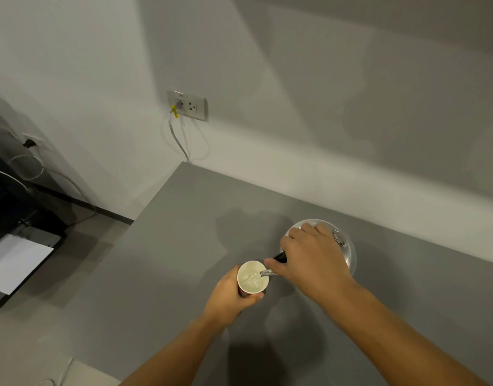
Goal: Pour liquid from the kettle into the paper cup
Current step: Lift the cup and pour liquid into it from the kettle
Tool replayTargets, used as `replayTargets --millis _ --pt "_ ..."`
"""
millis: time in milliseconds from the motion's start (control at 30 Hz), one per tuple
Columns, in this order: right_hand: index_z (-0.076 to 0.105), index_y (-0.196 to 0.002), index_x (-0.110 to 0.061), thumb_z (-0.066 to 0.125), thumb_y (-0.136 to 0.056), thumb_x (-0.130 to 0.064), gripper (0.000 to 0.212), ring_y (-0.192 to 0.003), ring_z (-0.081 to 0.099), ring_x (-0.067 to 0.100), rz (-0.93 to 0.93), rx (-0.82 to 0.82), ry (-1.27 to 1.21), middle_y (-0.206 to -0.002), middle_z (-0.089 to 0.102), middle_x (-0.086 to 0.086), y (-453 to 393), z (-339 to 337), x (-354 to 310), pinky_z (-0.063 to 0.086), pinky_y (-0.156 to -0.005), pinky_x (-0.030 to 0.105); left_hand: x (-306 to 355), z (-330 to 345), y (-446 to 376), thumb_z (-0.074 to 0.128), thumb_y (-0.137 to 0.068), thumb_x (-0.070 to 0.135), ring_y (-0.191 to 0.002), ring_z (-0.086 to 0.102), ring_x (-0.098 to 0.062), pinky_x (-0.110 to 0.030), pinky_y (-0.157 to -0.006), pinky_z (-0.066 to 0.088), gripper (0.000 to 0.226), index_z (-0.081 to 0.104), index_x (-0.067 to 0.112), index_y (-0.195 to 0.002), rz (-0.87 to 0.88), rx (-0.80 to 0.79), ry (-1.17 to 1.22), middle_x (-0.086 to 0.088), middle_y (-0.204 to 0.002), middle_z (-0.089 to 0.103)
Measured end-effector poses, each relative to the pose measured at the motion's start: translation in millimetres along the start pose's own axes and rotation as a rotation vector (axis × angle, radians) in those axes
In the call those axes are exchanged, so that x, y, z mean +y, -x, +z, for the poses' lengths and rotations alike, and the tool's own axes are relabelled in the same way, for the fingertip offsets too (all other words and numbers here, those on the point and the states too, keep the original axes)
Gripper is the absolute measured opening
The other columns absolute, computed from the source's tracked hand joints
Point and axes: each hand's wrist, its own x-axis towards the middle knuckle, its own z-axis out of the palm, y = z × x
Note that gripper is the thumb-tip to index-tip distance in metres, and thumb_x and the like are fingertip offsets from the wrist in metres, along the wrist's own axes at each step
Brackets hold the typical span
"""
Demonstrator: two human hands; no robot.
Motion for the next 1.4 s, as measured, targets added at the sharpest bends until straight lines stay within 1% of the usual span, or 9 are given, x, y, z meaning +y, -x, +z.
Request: replayTargets --millis 200,333,467,633,833,967,1033,1267,1400 --pt "0.070 -0.082 -0.016 0.047 -0.088 -0.067 0.057 -0.089 0.057 0.024 -0.015 -0.017 0.010 -0.086 0.069 0.002 -0.4 -1.2 -1.7 0.037 -0.085 0.040 -3.0 1.2 -0.9 0.090 -0.070 0.039 -0.105 0.069 0.004 -0.005 -0.079 0.050 0.059 0.064 0.042 -0.123 -0.005 0.002 0.010 0.030 -0.113 0.071" --pt "0.070 -0.086 -0.016 0.045 -0.089 -0.067 0.057 -0.092 0.057 0.024 -0.021 -0.030 0.022 -0.090 0.069 0.002 -1.2 -1.7 -2.2 0.037 -0.087 0.040 -3.0 1.4 -1.4 0.090 -0.070 0.039 -0.105 0.068 0.006 -0.004 -0.080 0.049 0.059 0.064 0.041 -0.122 0.003 0.002 0.005 0.032 -0.113 0.070" --pt "0.070 -0.085 -0.017 0.044 -0.089 -0.067 0.057 -0.091 0.057 0.023 -0.017 -0.028 0.013 -0.089 0.069 0.002 -1.7 -0.9 -2.1 0.037 -0.087 0.040 -3.9 1.4 -2.3 0.090 -0.071 0.041 -0.106 0.067 0.006 -0.005 -0.081 0.049 0.059 0.063 0.041 -0.123 0.010 0.001 -0.005 0.033 -0.114 0.069" --pt "0.070 -0.082 -0.017 0.046 -0.088 -0.067 0.057 -0.088 0.057 0.023 -0.012 -0.017 0.004 -0.086 0.069 0.002 -1.7 0.6 -1.8 0.037 -0.085 0.039 -5.9 2.3 -2.8 0.090 -0.070 0.043 -0.105 0.068 0.004 -0.010 -0.081 0.053 0.060 0.063 0.041 -0.123 0.007 0.004 -0.017 0.027 -0.113 0.071" --pt "0.071 -0.083 -0.017 0.047 -0.087 -0.067 0.056 -0.089 0.058 0.023 -0.009 -0.007 0.003 -0.086 0.069 0.002 -1.2 1.1 -1.6 0.037 -0.086 0.039 -4.8 1.6 -2.7 0.090 -0.070 0.041 -0.106 0.066 0.008 -0.004 -0.080 0.049 0.058 0.059 0.050 -0.119 0.017 -0.001 -0.027 0.035 -0.114 0.067" --pt "0.071 -0.083 -0.016 0.046 -0.088 -0.066 0.056 -0.089 0.057 0.024 -0.009 0.001 0.006 -0.087 0.069 0.002 -1.3 1.3 -2.4 0.037 -0.086 0.040 -6.8 2.9 -3.4 0.090 -0.070 0.041 -0.107 0.068 0.005 -0.008 -0.082 0.051 0.061 0.062 0.042 -0.124 0.008 0.001 -0.027 0.024 -0.114 0.073" --pt "0.071 -0.083 -0.016 0.046 -0.088 -0.066 0.056 -0.089 0.057 0.024 -0.008 0.006 0.013 -0.087 0.069 0.002 -1.5 1.1 -3.0 0.037 -0.086 0.040 -7.7 3.1 -4.3 0.091 -0.070 0.040 -0.107 0.068 0.005 -0.008 -0.083 0.051 0.063 0.062 0.040 -0.126 0.012 0.002 -0.028 0.022 -0.115 0.073" --pt "0.071 -0.083 -0.016 0.047 -0.087 -0.065 0.055 -0.088 0.058 0.024 -0.013 0.029 0.021 -0.086 0.070 0.003 -0.6 3.8 -3.4 0.038 -0.085 0.040 -8.2 3.9 -3.6 0.090 -0.069 0.047 -0.106 0.068 0.005 -0.012 -0.083 0.053 0.062 0.062 0.043 -0.125 0.008 0.012 -0.043 0.024 -0.114 0.072" --pt "0.071 -0.082 -0.017 0.048 -0.087 -0.065 0.054 -0.088 0.058 0.024 -0.004 0.040 0.016 -0.085 0.069 0.002 -0.1 6.2 -3.2 0.037 -0.085 0.040 -6.5 3.7 -3.0 0.090 -0.069 0.043 -0.106 0.068 0.006 -0.008 -0.081 0.052 0.058 0.062 0.047 -0.120 0.007 0.011 -0.031 0.030 -0.114 0.070"
